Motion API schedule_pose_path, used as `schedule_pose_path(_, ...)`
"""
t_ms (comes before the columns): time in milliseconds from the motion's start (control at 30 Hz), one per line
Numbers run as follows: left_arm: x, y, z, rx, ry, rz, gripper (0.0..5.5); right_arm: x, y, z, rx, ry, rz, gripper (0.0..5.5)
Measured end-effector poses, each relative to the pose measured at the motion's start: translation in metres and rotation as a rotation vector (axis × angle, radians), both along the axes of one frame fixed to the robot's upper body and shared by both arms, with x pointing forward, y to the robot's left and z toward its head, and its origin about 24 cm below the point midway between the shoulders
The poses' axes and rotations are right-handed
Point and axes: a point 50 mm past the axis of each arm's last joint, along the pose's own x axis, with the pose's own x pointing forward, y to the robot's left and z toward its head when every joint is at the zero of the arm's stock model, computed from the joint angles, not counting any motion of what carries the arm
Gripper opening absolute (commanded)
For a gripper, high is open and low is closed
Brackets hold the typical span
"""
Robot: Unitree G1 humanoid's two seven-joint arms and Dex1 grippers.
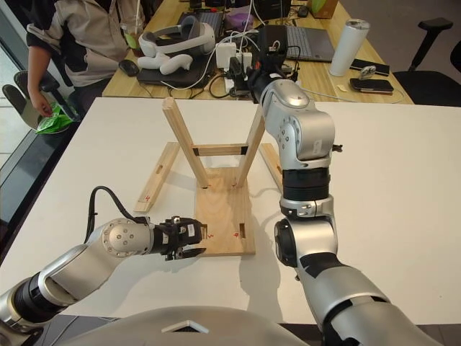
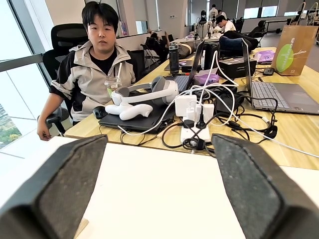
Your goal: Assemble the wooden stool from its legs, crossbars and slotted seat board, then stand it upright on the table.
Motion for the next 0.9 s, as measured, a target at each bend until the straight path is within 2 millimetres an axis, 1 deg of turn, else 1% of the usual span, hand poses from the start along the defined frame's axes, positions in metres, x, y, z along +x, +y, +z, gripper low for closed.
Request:
schedule_pose_path(67,0.0,0.0,0.0,0.003,-0.001,0.001,2.92,-0.001,0.001,0.002,0.022,-0.005,0.005,3.86)
schedule_pose_path(167,0.0,0.0,0.0,0.005,-0.006,-0.003,2.92,-0.001,0.009,0.012,0.135,-0.073,0.036,3.86)
schedule_pose_path(200,0.0,0.0,0.001,0.003,-0.01,-0.006,2.92,-0.002,0.013,0.023,0.181,-0.127,0.051,3.86)
schedule_pose_path(233,0.0,-0.001,0.002,-0.001,-0.014,-0.009,2.92,-0.003,0.013,0.052,0.228,-0.239,0.059,3.86)
schedule_pose_path(300,0.0,-0.001,0.002,-0.001,-0.015,-0.008,2.92,-0.016,0.009,0.114,0.318,-0.484,0.076,3.86)
schedule_pose_path(333,0.0,-0.001,0.001,0.001,-0.016,-0.006,2.92,-0.025,0.005,0.137,0.346,-0.572,0.08,3.86)
schedule_pose_path(367,0.0,-0.001,0.001,0.002,-0.017,-0.004,2.92,-0.029,0.002,0.146,0.355,-0.608,0.067,3.86)
schedule_pose_path(400,0.0,-0.001,0.001,0.002,-0.016,-0.003,2.92,-0.03,-0.001,0.146,0.353,-0.611,0.055,3.86)
schedule_pose_path(433,0.0,-0.001,0.0,0.003,-0.016,-0.002,2.92,-0.029,-0.002,0.142,0.347,-0.591,0.036,3.86)
schedule_pose_path(467,0.0,-0.001,0.0,0.003,-0.016,-0.002,2.92,-0.026,-0.004,0.133,0.335,-0.55,0.016,3.86)
schedule_pose_path(500,0.0,-0.001,0.001,0.002,-0.017,-0.002,2.92,-0.021,-0.006,0.112,0.312,-0.455,-0.032,3.86)
schedule_pose_path(567,0.0,-0.001,0.001,0.002,-0.018,-0.003,2.92,-0.015,-0.011,0.063,0.254,-0.255,-0.138,3.86)
schedule_pose_path(600,0.0,-0.001,0.001,0.001,-0.018,-0.005,2.92,-0.016,-0.011,0.033,0.207,-0.137,-0.179,3.86)
schedule_pose_path(633,0.0,-0.001,0.001,0.001,-0.02,-0.005,2.92,-0.02,-0.007,0.012,0.176,-0.061,-0.182,3.86)
schedule_pose_path(700,0.0,-0.001,0.001,0.005,-0.019,-0.002,2.92,-0.026,-0.003,0.006,0.177,-0.024,-0.167,3.86)
schedule_pose_path(733,0.0,-0.001,0.0,0.007,-0.016,-0.001,2.92,-0.03,0.004,-0.011,0.177,0.074,-0.134,3.86)
schedule_pose_path(767,0.0,0.0,-0.001,0.009,-0.016,0.001,2.92,-0.035,0.008,-0.039,0.156,0.205,-0.116,3.86)
schedule_pose_path(800,0.001,0.0,0.0,0.008,-0.019,0.002,2.92,-0.04,0.008,-0.057,0.153,0.275,-0.111,3.86)
schedule_pose_path(833,0.001,0.0,0.0,0.006,-0.022,0.001,2.92,-0.039,0.008,-0.056,0.158,0.266,-0.111,3.86)
schedule_pose_path(867,0.001,0.0,0.001,0.005,-0.022,-0.001,2.92,-0.038,0.007,-0.05,0.181,0.222,-0.109,3.86)
schedule_pose_path(900,0.001,0.0,0.001,0.004,-0.022,-0.002,2.92,-0.036,0.007,-0.038,0.207,0.14,-0.103,3.86)
